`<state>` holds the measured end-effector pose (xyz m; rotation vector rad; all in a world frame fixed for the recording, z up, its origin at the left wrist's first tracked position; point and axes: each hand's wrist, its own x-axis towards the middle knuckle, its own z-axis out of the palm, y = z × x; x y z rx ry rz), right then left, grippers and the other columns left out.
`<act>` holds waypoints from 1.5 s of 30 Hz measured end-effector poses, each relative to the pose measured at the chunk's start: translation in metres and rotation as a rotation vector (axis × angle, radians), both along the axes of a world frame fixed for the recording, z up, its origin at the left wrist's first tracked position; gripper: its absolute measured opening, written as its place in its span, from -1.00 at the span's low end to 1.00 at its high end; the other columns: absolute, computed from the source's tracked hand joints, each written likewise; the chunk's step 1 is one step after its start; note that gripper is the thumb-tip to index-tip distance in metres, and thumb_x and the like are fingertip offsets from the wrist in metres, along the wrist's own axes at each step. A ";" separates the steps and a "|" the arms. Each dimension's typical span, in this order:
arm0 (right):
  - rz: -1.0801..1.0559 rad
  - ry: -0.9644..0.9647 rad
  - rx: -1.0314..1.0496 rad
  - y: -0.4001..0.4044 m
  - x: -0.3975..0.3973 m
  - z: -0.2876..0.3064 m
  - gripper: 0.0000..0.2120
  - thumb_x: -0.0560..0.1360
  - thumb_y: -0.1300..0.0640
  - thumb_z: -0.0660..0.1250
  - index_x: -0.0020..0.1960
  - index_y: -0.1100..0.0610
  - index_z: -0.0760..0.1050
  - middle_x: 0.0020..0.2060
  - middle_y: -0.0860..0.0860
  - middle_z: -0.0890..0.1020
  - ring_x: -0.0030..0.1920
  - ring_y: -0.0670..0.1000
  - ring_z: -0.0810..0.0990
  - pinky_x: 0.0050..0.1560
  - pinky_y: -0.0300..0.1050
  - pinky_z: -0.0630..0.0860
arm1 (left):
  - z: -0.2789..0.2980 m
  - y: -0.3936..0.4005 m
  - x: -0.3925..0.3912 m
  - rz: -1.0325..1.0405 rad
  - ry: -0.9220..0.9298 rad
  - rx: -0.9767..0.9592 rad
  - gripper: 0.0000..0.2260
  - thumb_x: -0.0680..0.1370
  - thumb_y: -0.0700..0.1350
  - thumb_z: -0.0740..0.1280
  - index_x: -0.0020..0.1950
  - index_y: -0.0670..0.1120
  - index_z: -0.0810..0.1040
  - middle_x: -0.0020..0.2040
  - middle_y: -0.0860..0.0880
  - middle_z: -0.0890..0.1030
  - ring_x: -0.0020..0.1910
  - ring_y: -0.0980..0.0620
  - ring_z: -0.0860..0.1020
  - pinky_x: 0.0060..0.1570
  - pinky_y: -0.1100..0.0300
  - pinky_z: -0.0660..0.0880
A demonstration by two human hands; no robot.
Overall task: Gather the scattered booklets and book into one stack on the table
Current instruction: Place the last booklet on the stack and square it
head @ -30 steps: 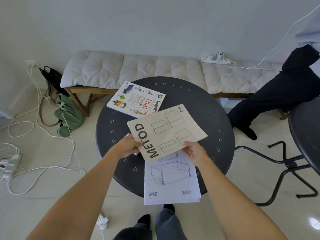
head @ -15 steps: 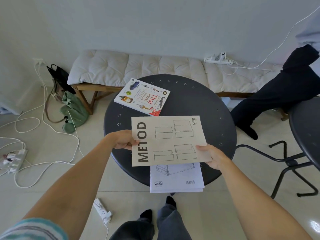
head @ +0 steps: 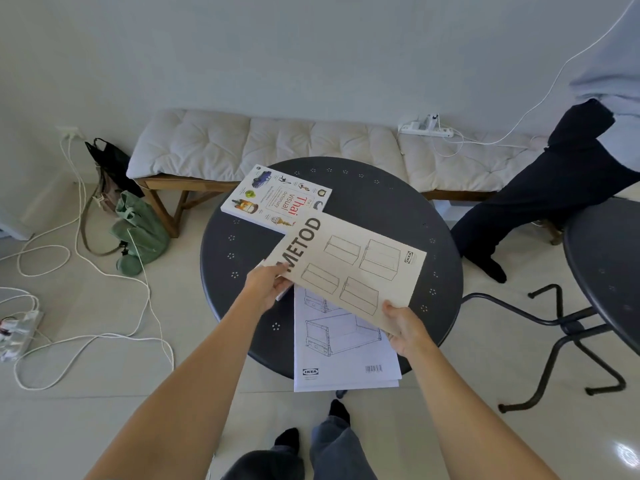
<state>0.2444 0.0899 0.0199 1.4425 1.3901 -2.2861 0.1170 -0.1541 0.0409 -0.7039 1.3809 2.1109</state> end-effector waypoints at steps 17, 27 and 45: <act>0.040 0.142 -0.168 0.018 0.010 -0.004 -0.85 0.50 0.33 0.32 0.04 0.23 0.59 -0.15 0.09 0.74 -0.21 -0.01 0.73 -0.30 -0.19 0.63 | -0.009 0.013 0.005 -0.420 0.025 -0.026 -0.64 0.51 -0.35 0.34 0.29 -0.16 0.46 0.19 -0.13 0.61 0.14 -0.13 0.58 0.06 -0.01 0.56; 0.438 -0.048 0.083 0.031 -0.001 -0.009 -0.81 0.51 0.31 0.31 0.09 0.20 0.60 -0.09 0.10 0.74 -0.14 0.03 0.74 -0.29 -0.16 0.62 | -0.015 0.016 -0.002 -0.835 -0.019 -0.286 -0.66 0.48 -0.30 0.39 0.21 -0.07 0.48 0.14 -0.08 0.62 0.05 -0.10 0.62 0.02 -0.04 0.59; 0.581 -0.303 0.893 -0.003 -0.014 -0.028 -0.88 0.41 0.27 0.37 -0.07 0.14 0.56 -0.15 0.02 0.64 -0.17 0.05 0.61 -0.21 -0.08 0.59 | -0.068 0.037 0.037 -0.657 0.237 -1.065 -0.88 0.51 -0.23 0.34 0.00 -0.15 0.43 0.06 -0.14 0.57 -0.10 -0.02 0.52 -0.22 0.22 0.48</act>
